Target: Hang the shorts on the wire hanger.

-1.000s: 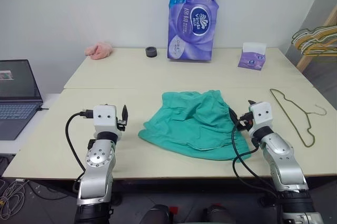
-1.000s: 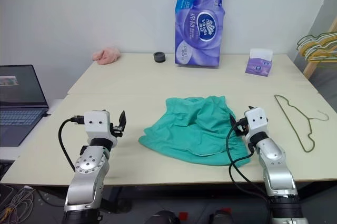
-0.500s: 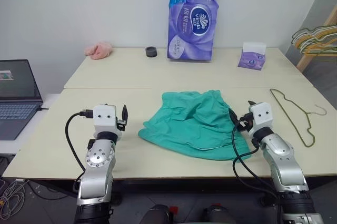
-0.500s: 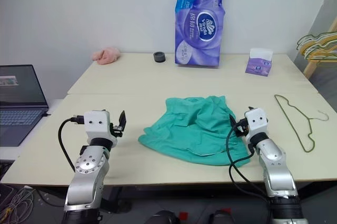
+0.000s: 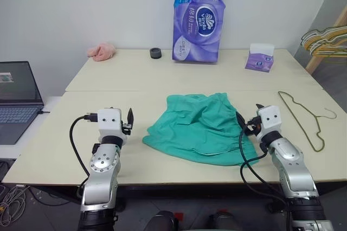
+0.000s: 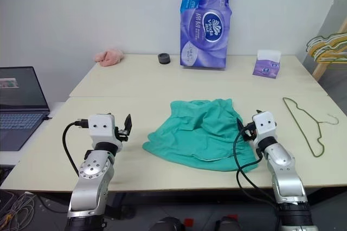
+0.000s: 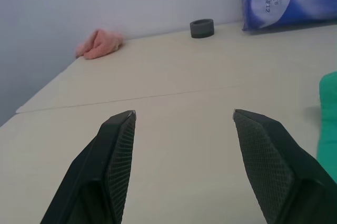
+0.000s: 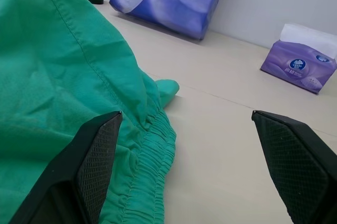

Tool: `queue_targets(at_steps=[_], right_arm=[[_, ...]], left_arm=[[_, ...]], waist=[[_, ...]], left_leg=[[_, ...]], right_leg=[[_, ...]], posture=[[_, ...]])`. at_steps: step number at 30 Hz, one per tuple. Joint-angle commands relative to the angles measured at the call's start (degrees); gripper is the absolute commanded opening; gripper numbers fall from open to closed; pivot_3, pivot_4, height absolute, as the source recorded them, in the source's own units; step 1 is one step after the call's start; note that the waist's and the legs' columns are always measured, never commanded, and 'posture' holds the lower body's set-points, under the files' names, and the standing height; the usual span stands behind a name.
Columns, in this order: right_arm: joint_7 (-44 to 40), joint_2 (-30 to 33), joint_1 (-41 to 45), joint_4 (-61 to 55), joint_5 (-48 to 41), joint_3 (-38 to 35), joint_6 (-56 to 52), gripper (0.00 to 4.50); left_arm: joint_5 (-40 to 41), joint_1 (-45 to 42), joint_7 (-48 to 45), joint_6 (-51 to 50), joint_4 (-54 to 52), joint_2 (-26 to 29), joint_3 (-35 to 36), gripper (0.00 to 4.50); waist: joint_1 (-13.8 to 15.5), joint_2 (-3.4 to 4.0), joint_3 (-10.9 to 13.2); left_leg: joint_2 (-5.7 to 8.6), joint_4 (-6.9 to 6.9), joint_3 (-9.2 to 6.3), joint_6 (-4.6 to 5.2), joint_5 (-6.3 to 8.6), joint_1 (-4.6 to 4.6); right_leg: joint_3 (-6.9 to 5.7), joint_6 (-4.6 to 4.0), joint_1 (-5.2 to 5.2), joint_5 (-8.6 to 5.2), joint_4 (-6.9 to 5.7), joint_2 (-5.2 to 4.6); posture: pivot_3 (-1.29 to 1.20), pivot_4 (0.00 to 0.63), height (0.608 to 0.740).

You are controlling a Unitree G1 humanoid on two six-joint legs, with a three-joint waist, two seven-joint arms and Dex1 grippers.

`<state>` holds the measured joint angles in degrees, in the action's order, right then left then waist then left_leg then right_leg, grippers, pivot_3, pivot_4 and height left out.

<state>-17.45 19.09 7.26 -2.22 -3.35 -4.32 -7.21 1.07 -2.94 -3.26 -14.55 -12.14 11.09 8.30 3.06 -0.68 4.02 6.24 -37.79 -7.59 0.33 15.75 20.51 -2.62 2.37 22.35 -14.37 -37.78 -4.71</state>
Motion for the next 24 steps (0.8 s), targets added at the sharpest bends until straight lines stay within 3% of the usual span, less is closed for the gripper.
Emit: queue_targets(at_steps=[1, 4, 6, 15, 17, 24], right_arm=[[-0.38, 0.58, -0.08, -3.29, -0.29, -0.42, 0.13, 4.23], [-2.69, 1.69, -0.81, -4.71, -1.27, -0.19, -0.10, 4.23], [-8.92, 4.15, -2.41, -7.06, -3.85, 0.97, 0.04, 4.23], [-33.47, 20.96, -12.19, -22.39, -13.52, 6.94, -6.29, 4.23], [-35.58, 23.83, -13.65, -25.29, -14.75, 7.43, -8.34, 4.23], [-36.31, 26.60, -16.06, -30.73, -14.93, 7.98, -11.10, 4.23]], left_arm=[[6.68, 0.56, -7.49, 3.37, -3.58, 0.57, -0.10, 3.28], [6.78, 1.60, -15.24, 5.25, -3.61, 5.40, -2.84, 3.94], [7.88, 1.76, -23.03, 5.99, -2.93, 10.40, -4.92, 4.48], [3.46, -0.98, -47.34, 15.87, 6.18, 31.14, -12.75, 4.48], [2.19, -3.71, -49.11, 18.51, 10.07, 32.60, -14.07, 4.48], [-5.09, -12.12, -45.85, 28.18, 22.54, 28.79, -18.48, 4.48]], waist=[[-0.04, 0.02, 0.02], [-0.15, 0.08, 0.08], [-0.24, 0.21, 0.16], [-0.90, 0.67, 0.61], [-1.01, 0.72, 0.70], [-1.66, 0.68, 0.82]], left_leg=[[0.00, 0.00, 0.00, 0.00, 0.00, 0.01], [-0.01, 0.00, 0.01, 0.02, 0.03, 0.04], [-0.03, 0.02, 0.02, 0.02, 0.04, 0.05], [-0.12, 0.02, 0.10, 0.22, 0.22, 0.13], [-0.16, 0.02, 0.10, 0.23, 0.23, 0.17], [-0.15, 0.00, 0.11, 0.41, 0.36, 0.30]], right_leg=[[0.00, 0.00, 0.00, 0.00, 0.00, 0.00], [0.00, -0.01, 0.02, 0.00, 0.06, 0.00], [0.00, -0.03, 0.04, -0.02, 0.06, 0.02], [0.01, -0.09, 0.03, -0.06, 0.23, 0.05], [-0.04, -0.08, 0.04, -0.06, 0.29, 0.05], [-0.01, 0.27, -0.03, 0.14, 0.81, 0.07]], posture=[[0.01, 0.030, 0.740], [0.00, 0.031, 0.740], [0.00, 0.032, 0.740], [-0.05, 0.036, 0.740], [-0.06, 0.039, 0.740], [-0.10, 0.045, 0.740]])
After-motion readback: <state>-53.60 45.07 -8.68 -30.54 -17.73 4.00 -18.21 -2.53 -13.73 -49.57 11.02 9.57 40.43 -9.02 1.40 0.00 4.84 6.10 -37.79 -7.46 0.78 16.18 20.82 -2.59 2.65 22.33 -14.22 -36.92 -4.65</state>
